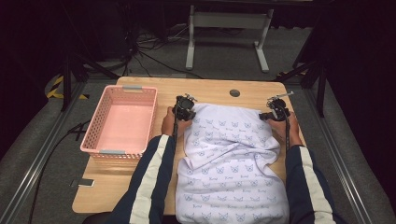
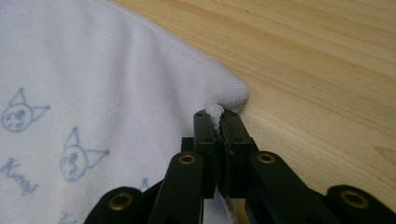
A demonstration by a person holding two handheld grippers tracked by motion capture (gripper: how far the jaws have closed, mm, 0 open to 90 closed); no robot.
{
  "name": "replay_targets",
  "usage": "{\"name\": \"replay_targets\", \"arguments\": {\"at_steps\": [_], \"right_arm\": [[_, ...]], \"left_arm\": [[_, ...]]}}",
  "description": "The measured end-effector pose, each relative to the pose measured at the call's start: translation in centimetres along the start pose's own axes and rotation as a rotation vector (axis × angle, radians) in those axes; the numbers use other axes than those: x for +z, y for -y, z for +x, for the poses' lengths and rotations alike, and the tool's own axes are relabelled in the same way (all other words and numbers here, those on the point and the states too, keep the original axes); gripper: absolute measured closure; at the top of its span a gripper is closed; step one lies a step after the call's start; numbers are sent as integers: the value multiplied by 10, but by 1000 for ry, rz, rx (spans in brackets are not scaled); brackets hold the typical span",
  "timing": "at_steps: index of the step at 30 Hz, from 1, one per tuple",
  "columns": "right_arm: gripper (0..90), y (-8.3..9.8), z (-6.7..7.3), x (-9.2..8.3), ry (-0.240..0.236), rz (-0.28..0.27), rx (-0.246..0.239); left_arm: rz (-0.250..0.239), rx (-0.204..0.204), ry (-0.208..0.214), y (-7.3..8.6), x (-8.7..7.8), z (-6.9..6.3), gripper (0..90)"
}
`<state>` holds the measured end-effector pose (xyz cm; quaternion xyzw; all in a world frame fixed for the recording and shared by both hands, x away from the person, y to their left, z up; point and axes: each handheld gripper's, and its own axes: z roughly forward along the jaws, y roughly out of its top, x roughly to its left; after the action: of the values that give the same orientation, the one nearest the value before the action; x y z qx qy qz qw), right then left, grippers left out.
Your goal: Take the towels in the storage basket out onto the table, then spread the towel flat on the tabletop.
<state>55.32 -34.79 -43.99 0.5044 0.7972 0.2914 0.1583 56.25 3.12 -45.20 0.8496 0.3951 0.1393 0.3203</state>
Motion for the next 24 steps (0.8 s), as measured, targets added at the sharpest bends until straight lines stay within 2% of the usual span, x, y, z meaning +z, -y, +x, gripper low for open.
{"name": "replay_targets", "arguments": {"at_steps": [4, 6, 9, 13, 15, 16, 18, 20, 22, 23, 24], "right_arm": [[880, -2, 2, -11, -22, -43, -17], [881, -6, 2, -19, -14, -71, -34], [882, -11, 6, -27, -30, -95, -58], [882, -17, 10, -35, -30, -121, -74], [883, -20, 11, -36, -15, -134, -80], [883, -21, 11, -37, -11, -142, -79], [884, -23, 11, -37, -11, -152, -79], [884, -31, 9, -38, 0, -172, -69], [884, -39, 7, -39, 12, -193, -61], [884, -44, 6, -39, 23, -206, -63], [884, -53, 6, -40, 37, -214, -66]], "left_arm": [[-37, 4, -3, -7, -11, -2, 867], [-58, 11, -3, -13, -17, -3, 866], [-83, -5, 15, -19, -23, -4, 865], [-88, 14, -34, -27, -32, -4, 867], [-91, 13, -76, -32, -36, -2, 867], [-99, -1, -95, -34, -38, 0, 867], [-106, -11, -103, -37, -40, 4, 868], [-103, -12, -143, -41, -42, 10, 868], [-116, -33, -150, -46, -45, 15, 868], [-120, -25, -171, -50, -48, 17, 868], [-145, -25, -197, -56, -55, 20, 868]]}}
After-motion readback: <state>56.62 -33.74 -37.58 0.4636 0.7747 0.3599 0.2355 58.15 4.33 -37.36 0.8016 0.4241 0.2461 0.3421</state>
